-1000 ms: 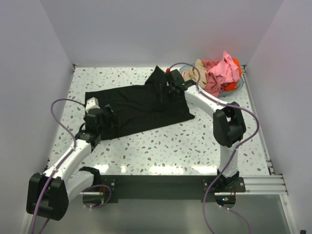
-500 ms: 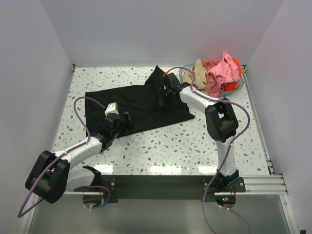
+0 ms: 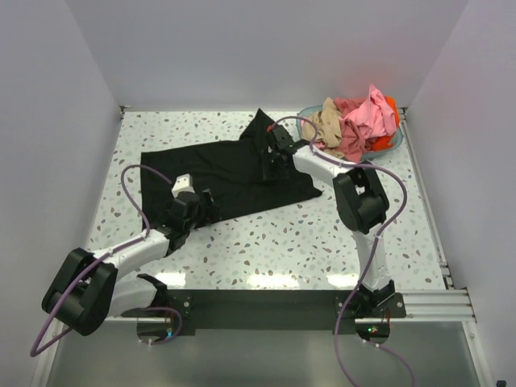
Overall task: Fold and stack the t-shirts
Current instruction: Fold the tshirt
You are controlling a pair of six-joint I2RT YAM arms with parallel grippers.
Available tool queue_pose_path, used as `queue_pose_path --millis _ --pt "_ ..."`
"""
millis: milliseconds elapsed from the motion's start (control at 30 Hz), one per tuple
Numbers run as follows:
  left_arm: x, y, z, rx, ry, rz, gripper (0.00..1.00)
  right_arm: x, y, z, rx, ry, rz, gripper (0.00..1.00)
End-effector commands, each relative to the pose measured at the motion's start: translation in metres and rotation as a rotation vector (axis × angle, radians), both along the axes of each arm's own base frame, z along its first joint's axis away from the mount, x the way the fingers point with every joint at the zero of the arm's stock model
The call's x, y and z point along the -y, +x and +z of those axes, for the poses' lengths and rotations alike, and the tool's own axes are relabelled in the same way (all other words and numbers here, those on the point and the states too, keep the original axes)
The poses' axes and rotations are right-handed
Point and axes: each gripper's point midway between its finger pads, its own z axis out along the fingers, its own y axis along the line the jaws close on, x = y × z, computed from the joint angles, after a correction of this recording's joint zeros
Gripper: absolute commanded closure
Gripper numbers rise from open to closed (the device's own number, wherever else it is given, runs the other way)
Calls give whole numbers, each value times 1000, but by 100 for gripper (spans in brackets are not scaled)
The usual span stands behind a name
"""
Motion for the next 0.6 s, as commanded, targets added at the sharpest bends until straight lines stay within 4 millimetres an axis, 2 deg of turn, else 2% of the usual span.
queue_pose_path --millis 0,300,400,433,533,567 --pt "-5 6 10 53 0 38 0 -8 2 7 8 22 1 66" --pt "-8 5 14 64 9 43 0 -6 3 5 9 12 -12 67" --pt "-9 4 14 62 13 43 0 -7 5 2 3 1 -8 81" --pt "-10 4 14 63 16 47 0 -8 6 0 1 -3 -5 90" --pt "-14 3 14 63 35 55 0 -7 9 3 3 -7 -5 100" --pt "-15 4 14 66 41 57 0 -8 8 6 6 -3 -3 100"
